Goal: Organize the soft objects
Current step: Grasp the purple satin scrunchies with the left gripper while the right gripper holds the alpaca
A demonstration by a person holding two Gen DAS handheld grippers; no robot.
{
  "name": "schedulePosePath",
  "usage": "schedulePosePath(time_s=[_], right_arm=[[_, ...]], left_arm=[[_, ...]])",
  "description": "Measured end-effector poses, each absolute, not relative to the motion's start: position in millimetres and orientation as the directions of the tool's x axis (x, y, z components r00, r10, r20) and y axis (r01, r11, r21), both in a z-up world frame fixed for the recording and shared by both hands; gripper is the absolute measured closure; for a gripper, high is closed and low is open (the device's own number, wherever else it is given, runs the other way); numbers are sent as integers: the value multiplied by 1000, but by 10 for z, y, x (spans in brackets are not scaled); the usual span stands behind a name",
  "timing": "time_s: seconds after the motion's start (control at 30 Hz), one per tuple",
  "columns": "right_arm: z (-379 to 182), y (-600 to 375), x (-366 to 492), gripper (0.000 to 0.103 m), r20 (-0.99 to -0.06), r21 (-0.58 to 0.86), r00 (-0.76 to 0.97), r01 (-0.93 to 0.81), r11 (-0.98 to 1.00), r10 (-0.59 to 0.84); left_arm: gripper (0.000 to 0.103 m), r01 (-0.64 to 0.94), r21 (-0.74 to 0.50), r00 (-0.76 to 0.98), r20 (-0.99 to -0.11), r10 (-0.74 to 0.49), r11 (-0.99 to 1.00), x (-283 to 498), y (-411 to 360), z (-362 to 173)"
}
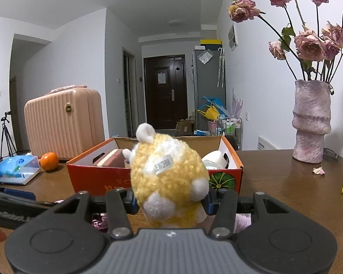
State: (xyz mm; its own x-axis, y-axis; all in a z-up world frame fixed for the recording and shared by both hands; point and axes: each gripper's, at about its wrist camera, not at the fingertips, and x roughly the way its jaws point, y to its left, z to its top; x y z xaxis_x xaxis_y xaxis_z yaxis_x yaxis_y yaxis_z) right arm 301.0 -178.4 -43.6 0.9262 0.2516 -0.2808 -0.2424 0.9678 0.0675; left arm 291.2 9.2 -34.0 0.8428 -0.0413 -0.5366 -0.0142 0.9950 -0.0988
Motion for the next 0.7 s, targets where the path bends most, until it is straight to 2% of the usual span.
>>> schedulePosePath(time_s=[0.7], right_arm=[[-474, -1819, 3132, 54, -326, 102, 917, -209, 973, 231]], left_arm=[[0, -40, -20, 792, -610, 19, 999, 3304, -71, -510]])
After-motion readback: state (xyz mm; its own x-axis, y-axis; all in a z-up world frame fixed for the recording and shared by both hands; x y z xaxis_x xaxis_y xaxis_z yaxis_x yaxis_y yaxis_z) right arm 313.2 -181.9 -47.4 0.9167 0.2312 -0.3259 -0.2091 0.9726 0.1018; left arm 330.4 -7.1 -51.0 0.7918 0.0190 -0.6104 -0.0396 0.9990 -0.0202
